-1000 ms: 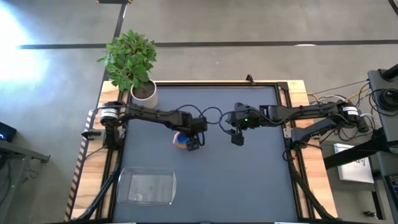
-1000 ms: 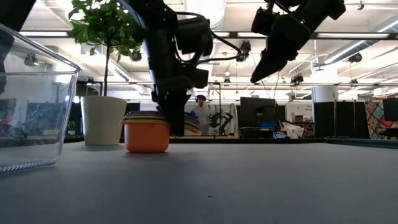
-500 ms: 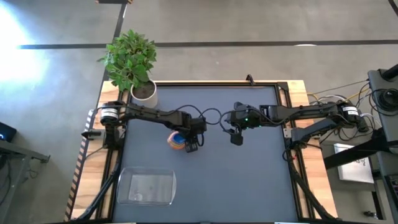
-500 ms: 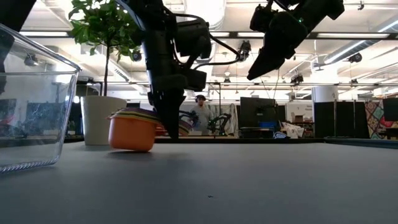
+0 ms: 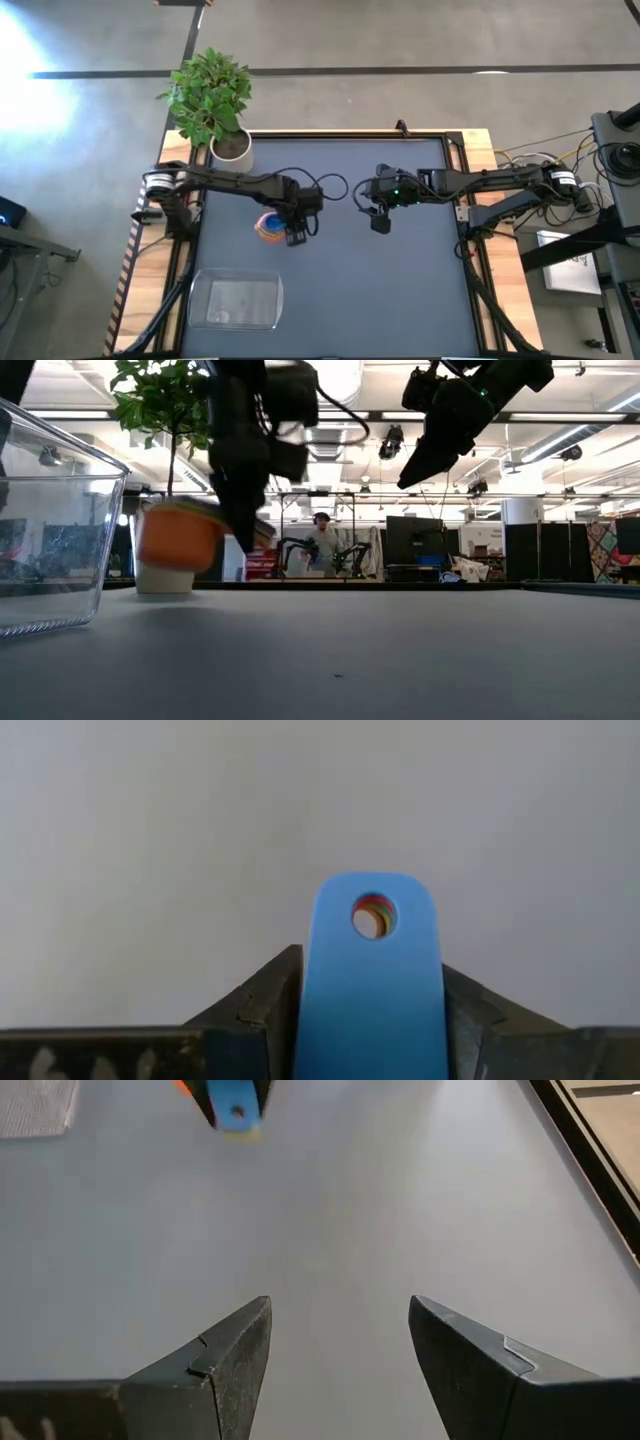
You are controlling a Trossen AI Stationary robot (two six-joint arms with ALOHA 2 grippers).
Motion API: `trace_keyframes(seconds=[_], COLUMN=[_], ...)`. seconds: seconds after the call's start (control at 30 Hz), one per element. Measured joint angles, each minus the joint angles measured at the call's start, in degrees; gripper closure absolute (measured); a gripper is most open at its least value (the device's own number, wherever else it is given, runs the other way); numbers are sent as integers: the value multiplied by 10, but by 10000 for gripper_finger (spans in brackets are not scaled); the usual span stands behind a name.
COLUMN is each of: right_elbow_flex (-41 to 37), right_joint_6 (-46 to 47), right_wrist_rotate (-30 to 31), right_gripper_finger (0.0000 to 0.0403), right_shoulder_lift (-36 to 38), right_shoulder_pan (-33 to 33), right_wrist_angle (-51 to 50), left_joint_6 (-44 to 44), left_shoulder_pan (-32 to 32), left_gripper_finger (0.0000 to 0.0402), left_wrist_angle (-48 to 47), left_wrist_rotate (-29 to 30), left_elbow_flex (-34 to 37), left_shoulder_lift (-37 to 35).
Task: Nest measuring cups in basket
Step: Put the stacked measuring cups into the transparent bin
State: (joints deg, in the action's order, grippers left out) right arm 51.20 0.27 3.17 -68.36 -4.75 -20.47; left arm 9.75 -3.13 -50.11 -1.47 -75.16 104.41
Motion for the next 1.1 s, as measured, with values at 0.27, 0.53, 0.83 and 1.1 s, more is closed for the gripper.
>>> trace_keyframes(seconds=[0.27, 0.53, 0.83, 1.1], right_elbow_flex=[0, -6, -15, -15], right_joint_6=[2, 8, 17, 17], right_wrist_rotate=[0, 0, 0, 0], right_gripper_finger=[177, 177, 177, 177], right_shoulder_lift=[0, 0, 0, 0], right_shoulder_pan=[0, 0, 0, 0], right_wrist_angle=[-1, 0, 0, 17], left_joint_6=[43, 124, 280, 406], left_shoulder_pan=[31, 111, 246, 363], left_gripper_finger=[268, 270, 270, 272], left_wrist_angle=[-92, -115, -148, -164], left_wrist_rotate=[-6, 4, 38, 99], left_elbow_flex=[0, 16, 18, 18], left_shoulder_lift=[-93, -192, -252, -231])
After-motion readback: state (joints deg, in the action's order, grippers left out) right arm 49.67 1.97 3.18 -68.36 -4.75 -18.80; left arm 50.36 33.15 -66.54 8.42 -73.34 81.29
